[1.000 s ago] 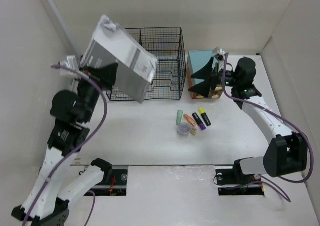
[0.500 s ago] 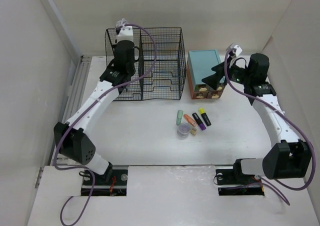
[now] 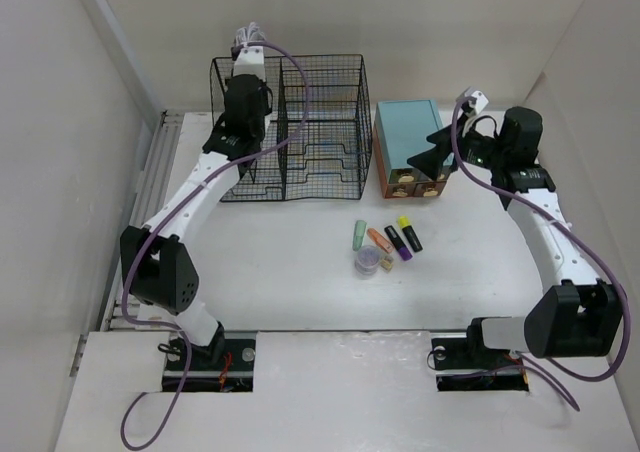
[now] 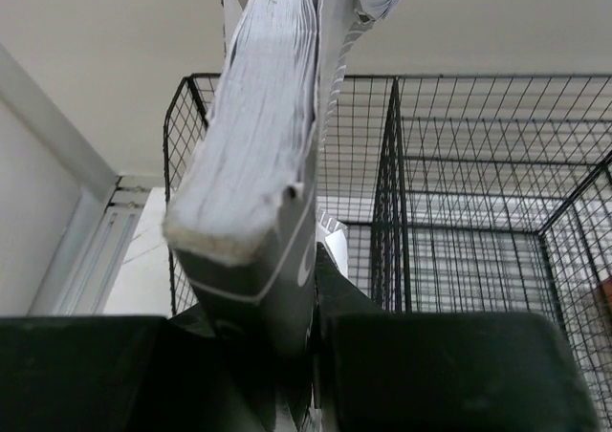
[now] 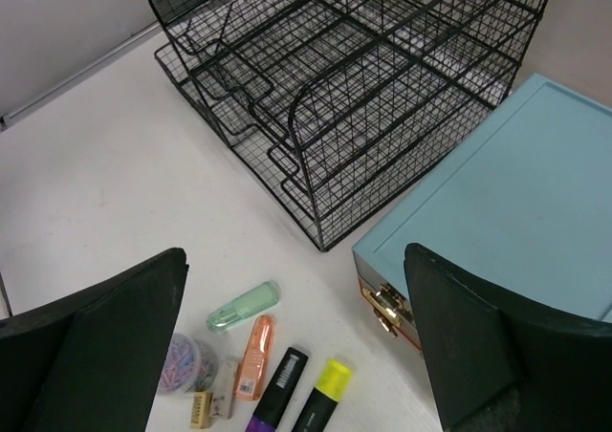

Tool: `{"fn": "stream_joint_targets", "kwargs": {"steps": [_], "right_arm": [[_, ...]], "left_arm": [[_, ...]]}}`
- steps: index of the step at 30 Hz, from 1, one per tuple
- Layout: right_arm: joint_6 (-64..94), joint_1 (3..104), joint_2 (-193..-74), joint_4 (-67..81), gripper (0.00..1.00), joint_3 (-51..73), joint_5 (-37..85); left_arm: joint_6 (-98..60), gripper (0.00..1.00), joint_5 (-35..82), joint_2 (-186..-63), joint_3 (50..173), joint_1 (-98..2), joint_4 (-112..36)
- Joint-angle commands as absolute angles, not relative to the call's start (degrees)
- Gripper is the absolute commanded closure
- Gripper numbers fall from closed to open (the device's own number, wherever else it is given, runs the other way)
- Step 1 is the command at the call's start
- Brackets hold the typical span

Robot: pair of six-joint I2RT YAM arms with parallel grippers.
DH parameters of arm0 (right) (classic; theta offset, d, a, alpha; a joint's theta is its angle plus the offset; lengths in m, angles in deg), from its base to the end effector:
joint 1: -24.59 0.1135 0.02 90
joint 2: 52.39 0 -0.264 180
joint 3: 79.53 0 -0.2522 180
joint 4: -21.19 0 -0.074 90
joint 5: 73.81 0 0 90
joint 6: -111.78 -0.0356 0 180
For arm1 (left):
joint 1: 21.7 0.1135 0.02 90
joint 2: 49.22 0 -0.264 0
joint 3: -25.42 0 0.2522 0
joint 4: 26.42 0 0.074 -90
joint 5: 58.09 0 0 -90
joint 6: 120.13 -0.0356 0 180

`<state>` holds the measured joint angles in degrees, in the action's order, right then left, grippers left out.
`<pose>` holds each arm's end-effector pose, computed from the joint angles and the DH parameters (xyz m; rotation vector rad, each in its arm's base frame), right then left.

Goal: Organize the desk

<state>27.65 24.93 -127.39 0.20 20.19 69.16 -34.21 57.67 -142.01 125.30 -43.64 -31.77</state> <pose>0.2945 0.0302 0.3659 -0.7258 1.6469 0.7765 0.3667 -0.1310 0.4115 -0.0068 1.5443 0.0990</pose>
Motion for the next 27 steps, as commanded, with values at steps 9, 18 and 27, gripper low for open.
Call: {"fn": "stream_joint_targets", "kwargs": {"steps": [9,18,27], "right_arm": [[29.69,24.24,-127.89,1.18,0.0,19.48,71.48],[29.69,24.24,-129.21,1.18,0.0,19.48,72.0],[29.69,23.71,-129.21,1.18,0.0,19.48,72.53]], "left_arm": [[-26.88,1.0,44.65,-134.04,124.7,-41.13,-17.68],[-29.69,1.0,47.11,-127.35,126.36,-45.79,-19.08],[-28.99,1.0,46.93,-132.53,122.68,-42.71,-17.69]]}}
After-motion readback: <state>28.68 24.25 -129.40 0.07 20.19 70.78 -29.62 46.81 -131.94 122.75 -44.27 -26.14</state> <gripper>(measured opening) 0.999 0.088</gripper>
